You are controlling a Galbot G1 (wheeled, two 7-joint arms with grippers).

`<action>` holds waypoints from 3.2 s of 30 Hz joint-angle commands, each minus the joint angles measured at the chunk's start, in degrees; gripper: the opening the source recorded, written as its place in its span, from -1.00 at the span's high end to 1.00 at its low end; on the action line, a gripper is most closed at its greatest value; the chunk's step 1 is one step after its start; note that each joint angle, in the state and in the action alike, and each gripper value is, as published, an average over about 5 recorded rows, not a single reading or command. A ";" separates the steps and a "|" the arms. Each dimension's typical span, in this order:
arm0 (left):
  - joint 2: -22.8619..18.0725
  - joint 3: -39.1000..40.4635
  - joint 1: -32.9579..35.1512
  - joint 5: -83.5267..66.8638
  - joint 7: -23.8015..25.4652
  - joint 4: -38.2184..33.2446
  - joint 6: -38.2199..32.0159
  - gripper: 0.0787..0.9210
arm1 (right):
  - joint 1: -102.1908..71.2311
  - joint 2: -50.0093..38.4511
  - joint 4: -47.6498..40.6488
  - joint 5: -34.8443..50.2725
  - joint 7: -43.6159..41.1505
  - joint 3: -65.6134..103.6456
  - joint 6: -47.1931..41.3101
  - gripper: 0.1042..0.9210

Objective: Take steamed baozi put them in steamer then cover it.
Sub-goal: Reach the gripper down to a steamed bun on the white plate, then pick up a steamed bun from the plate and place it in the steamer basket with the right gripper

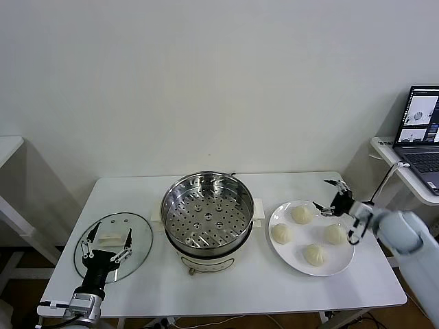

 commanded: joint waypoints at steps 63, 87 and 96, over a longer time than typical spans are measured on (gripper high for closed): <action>-0.87 -0.07 -0.12 2.10 -1.19 -0.28 -1.26 -0.77 | 27.23 16.02 -27.19 -9.35 -17.63 -33.99 -2.38 -0.53; -0.37 -0.22 -0.07 1.98 -1.65 -1.67 -0.68 -0.77 | 64.84 2.29 5.15 10.91 -22.73 -63.57 6.87 -0.41; 0.25 -0.83 -0.39 1.72 -1.41 -2.19 -0.43 -0.77 | 77.60 15.16 3.87 12.16 -26.02 -72.95 25.11 -0.40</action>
